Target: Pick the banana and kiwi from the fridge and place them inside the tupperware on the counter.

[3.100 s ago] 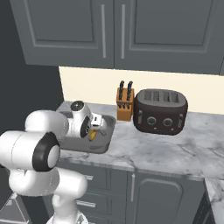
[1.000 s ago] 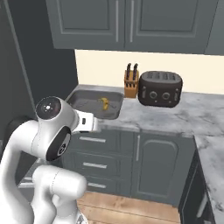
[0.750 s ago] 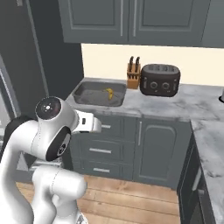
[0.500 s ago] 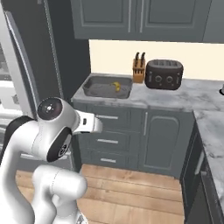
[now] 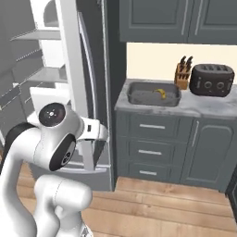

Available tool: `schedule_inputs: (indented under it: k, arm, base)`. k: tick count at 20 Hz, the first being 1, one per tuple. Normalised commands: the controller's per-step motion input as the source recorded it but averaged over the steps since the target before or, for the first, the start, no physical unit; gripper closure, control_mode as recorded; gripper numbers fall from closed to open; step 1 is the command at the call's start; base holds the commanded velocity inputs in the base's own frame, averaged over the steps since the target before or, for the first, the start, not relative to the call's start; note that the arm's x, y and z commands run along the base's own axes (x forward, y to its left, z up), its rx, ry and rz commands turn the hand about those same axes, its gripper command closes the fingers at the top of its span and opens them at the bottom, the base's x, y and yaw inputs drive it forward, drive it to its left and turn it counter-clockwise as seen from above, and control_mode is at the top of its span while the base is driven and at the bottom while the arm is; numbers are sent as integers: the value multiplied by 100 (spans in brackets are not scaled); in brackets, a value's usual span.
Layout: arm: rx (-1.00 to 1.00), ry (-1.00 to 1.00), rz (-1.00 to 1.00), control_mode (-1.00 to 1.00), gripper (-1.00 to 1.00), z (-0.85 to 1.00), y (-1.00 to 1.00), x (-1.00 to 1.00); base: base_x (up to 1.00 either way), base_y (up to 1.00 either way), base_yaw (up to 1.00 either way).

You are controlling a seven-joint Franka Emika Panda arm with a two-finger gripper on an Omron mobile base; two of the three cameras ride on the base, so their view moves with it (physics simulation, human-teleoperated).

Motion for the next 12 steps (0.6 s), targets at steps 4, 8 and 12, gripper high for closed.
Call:
schedule_inputs:
  k: [4,8,12]
  arm:
    - [0,0,0,100,-100,0,0,0]
    - [0,0,0,100,-100,0,0,0]
    - [0,0,0,100,-100,0,0,0]
  base:
    - [7,100,-5]
    - [39,96,-1]
    - [56,62,1]
